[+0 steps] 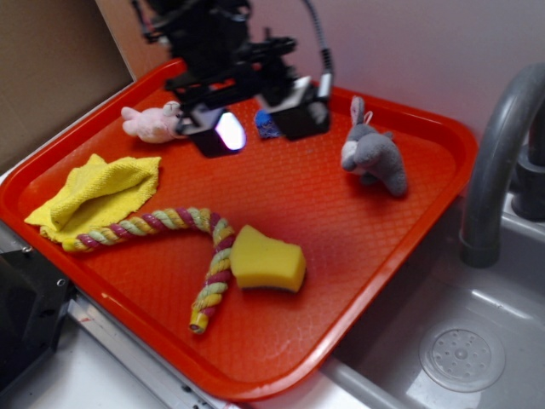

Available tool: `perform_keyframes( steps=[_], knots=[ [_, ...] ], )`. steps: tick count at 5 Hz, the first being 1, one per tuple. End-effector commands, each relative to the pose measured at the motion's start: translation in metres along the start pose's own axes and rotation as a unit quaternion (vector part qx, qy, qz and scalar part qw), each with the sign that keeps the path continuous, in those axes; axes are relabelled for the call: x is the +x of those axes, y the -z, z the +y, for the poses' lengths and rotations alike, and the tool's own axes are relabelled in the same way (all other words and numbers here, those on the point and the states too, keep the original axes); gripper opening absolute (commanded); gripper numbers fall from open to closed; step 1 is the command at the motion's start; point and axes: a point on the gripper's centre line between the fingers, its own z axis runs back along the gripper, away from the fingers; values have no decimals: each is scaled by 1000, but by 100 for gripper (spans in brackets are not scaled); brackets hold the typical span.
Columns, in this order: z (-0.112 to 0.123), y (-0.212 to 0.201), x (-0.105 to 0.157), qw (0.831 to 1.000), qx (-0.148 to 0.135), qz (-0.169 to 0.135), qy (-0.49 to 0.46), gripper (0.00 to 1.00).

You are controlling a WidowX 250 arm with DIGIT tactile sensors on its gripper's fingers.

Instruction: Grab the gray animal.

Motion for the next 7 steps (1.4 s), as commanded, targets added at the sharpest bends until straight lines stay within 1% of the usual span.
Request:
perform_keyframes(
  steps=[1, 2, 3, 4, 5, 6, 7],
  knots=[
    [-37, 11, 53, 998, -64, -9, 7, 100],
    [-52, 30, 59, 998, -53, 1, 22, 100],
    [-63, 62, 49, 998, -17, 30, 56, 100],
    [-64, 77, 38, 996, 17, 44, 77, 100],
    [-66, 77, 34, 995, 27, 54, 85, 84],
    [-63, 75, 32, 994, 48, 47, 91, 0],
    [-59, 67, 33, 992, 69, 44, 96, 0]
  ],
)
